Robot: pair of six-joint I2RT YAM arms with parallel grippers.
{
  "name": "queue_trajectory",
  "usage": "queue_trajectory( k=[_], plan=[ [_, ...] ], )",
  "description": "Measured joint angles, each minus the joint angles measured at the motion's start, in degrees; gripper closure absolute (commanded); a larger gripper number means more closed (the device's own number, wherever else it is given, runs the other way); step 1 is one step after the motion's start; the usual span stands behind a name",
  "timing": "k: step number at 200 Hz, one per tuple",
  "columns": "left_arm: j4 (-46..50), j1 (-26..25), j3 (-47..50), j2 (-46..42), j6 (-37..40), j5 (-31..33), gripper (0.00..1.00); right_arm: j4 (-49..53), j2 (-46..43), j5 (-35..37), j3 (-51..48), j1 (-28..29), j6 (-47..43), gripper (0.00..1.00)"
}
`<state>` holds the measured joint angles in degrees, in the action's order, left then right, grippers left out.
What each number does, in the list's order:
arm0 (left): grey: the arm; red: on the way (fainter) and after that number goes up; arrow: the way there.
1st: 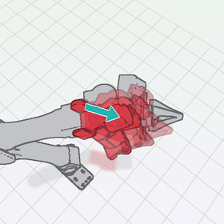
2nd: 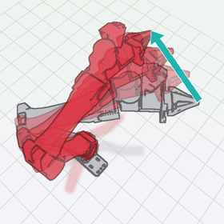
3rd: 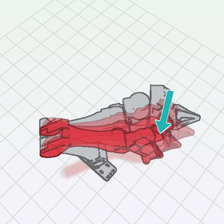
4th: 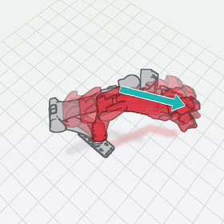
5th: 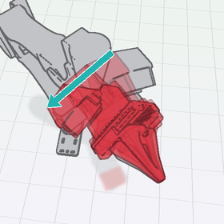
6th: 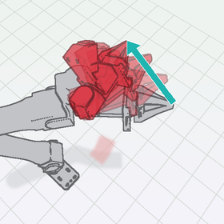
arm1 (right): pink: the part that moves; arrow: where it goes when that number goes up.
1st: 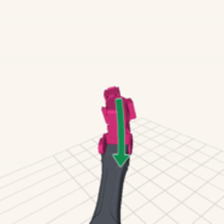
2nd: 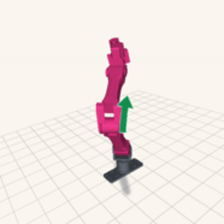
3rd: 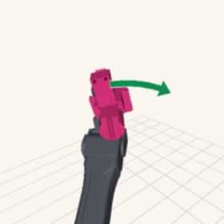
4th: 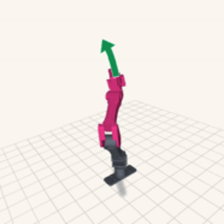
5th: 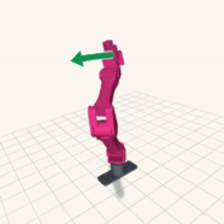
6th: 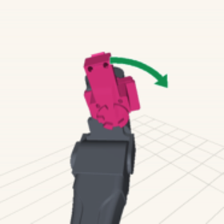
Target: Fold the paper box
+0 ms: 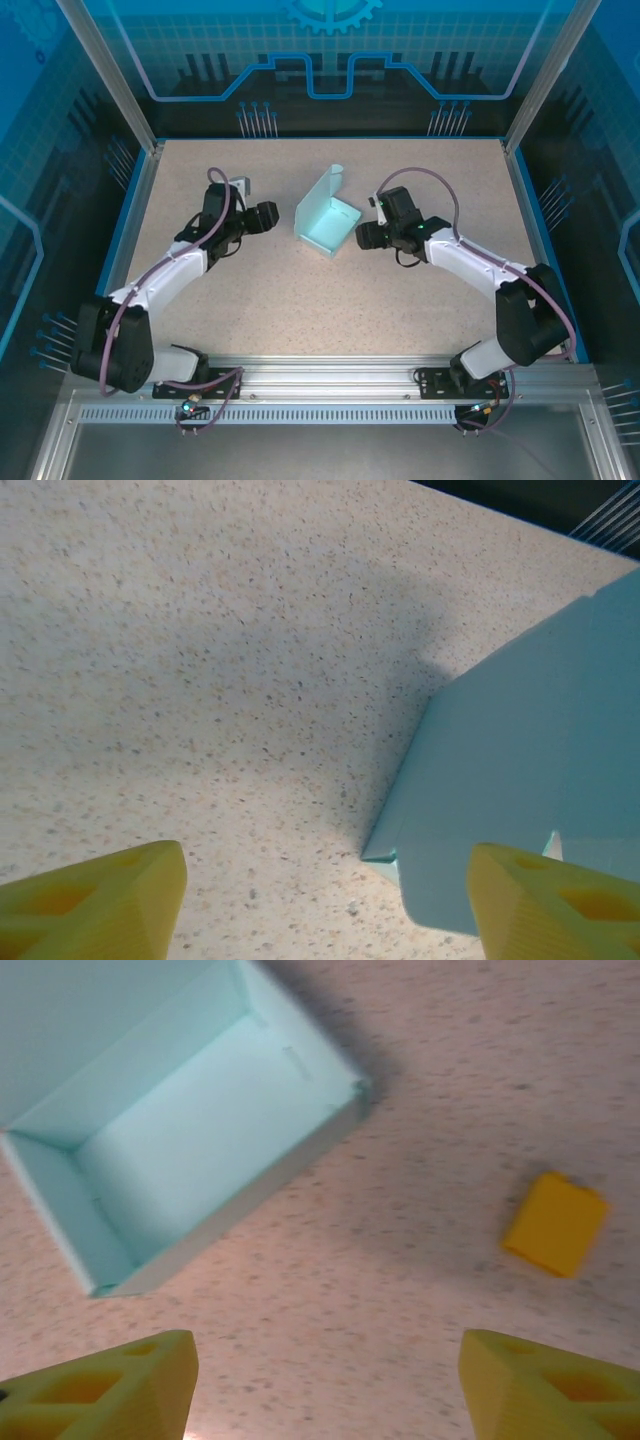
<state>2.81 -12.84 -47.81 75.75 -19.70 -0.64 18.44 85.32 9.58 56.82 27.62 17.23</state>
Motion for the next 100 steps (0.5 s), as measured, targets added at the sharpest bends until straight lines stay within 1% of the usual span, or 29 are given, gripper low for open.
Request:
queue_trajectory(
  k=[10, 35, 55, 73, 100],
  plan=[
    [0.11, 0.00, 0.72, -1.33, 0.72, 0.52, 0.01, 1.14, -0.68, 2.47, 0.11, -0.94, -0.35, 0.21],
    [-0.11, 0.00, 3.17, -4.02, 0.17, 1.03, 0.01, 3.23, -1.11, 6.38, 0.92, -3.72, -0.81, 0.19],
    [-0.13, 0.00, 4.87, -5.42, -0.44, 0.87, 0.01, 5.35, -0.48, 7.91, 2.47, -5.79, -0.74, 0.19],
    [-0.15, 0.09, 5.55, -6.21, -1.84, -0.13, 0.01, 7.04, 2.47, 8.11, 5.33, -7.34, -0.57, 0.20],
    [-0.55, 0.22, 5.60, -6.34, -3.93, -3.56, 0.01, 8.15, 8.46, 8.00, 8.44, -8.35, -0.13, 0.21]
  ],
)
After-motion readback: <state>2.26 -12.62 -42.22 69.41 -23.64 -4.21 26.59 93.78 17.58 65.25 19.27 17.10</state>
